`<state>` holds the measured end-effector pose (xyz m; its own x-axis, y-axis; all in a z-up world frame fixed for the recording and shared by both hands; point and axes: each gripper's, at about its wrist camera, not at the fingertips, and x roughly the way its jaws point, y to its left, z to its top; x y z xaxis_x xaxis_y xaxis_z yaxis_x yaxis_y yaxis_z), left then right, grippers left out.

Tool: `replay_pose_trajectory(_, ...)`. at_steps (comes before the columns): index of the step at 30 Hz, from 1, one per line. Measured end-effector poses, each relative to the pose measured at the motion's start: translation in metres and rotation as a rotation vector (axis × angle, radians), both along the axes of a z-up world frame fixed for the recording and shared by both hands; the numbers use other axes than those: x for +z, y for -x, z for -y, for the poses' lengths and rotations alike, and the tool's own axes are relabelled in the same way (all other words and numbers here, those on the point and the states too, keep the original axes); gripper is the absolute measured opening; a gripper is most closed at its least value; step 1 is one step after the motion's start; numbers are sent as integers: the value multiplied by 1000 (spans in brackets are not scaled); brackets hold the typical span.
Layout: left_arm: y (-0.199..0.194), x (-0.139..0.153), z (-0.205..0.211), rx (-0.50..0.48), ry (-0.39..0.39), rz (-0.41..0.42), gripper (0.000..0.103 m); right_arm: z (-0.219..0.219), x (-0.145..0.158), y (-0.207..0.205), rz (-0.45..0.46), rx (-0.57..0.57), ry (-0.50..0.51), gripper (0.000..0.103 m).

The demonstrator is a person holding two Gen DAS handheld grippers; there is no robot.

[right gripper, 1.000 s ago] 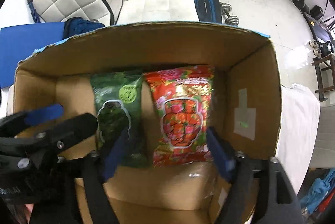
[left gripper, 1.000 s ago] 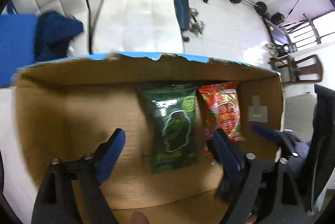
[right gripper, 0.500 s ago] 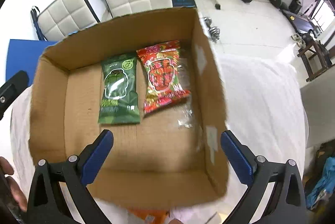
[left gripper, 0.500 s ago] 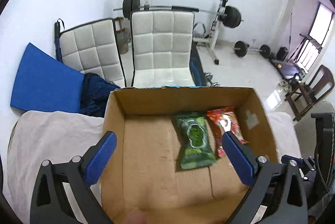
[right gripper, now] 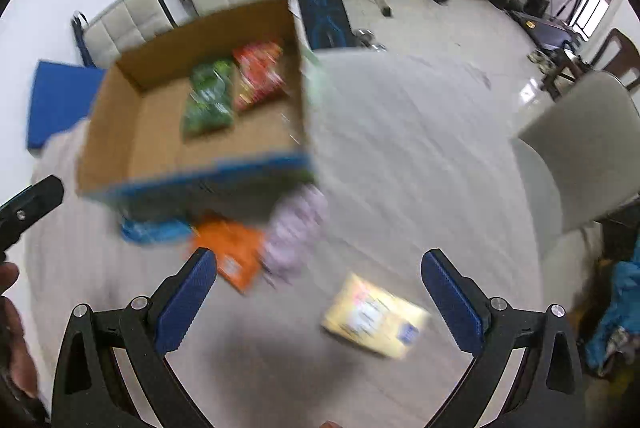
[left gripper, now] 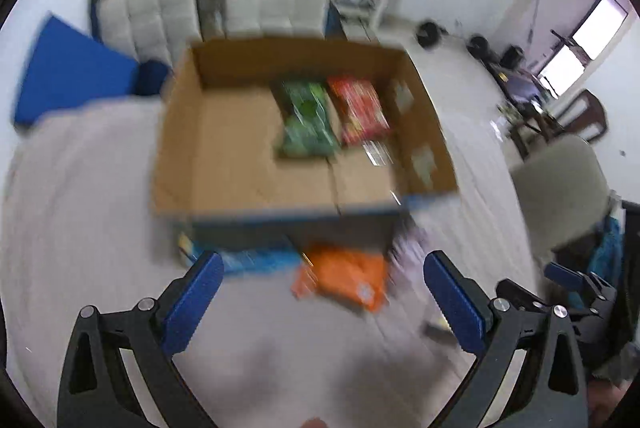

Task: Organize soft objects
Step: 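Grasp the orange bag with the left tool while the right grasps the lavender towel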

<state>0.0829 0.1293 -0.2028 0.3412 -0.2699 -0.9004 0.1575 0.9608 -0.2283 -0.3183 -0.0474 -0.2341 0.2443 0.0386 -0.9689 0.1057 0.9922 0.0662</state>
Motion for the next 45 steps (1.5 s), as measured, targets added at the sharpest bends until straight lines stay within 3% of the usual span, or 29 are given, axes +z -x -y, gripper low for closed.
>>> replay_pose_trajectory(4, 11, -39, 20, -4, -25, -126, 103, 32, -26, 29, -130, 54, 66, 103)
replay_pose_trajectory(8, 11, -76, 29, 51, -44, -248, 103, 51, -71, 29, -236, 61, 110, 103)
replay_pose_trajectory(13, 2, -113, 34, 154, -21, -389, 103, 63, -107, 4, -307, -75, -132, 103)
replay_pose_trajectory(17, -8, -129, 37, 221, -48, -430, 103, 57, -135, -31, -330, -149, -288, 103)
replay_pose_trajectory(21, -13, -142, 31, 282, -44, -463, 103, 43, -166, -65, -361, -214, -381, 103)
replay_pose_trajectory(24, -16, -149, 23, 323, -56, -480, 103, 27, -188, -84, -401, -222, -411, 88)
replay_pose_trajectory(25, -17, -152, 21, 337, -55, -488, 103, 22, -196, -88, -419, -220, -423, 76)
replay_pose_trajectory(27, -18, -156, 19, 355, -39, -505, 103, 15, -194, -94, -403, -207, -407, 70)
replay_pose_trajectory(29, -19, -159, 18, 372, -4, -520, 103, 8, -194, -103, -381, -164, -386, 47)
replay_pose_trajectory(33, -26, -164, 20, 430, 81, -559, 103, 20, -182, -102, -347, -116, -308, 45)
replay_pose_trajectory(37, -41, -171, 26, 511, 89, -577, 103, 41, -164, -100, -292, -91, -226, 45)
replay_pose_trajectory(39, -49, -177, 34, 524, 57, -586, 103, 48, -159, -100, -283, -77, -211, 45)
replay_pose_trajectory(41, -56, -183, 42, 522, -31, -583, 103, 52, -157, -99, -280, -74, -209, 45)
replay_pose_trajectory(44, -60, -191, 55, 439, -212, -555, 103, 44, -163, -102, -287, -75, -210, 45)
replay_pose_trajectory(45, -59, -192, 58, 404, -236, -546, 103, 43, -163, -103, -293, -72, -210, 45)
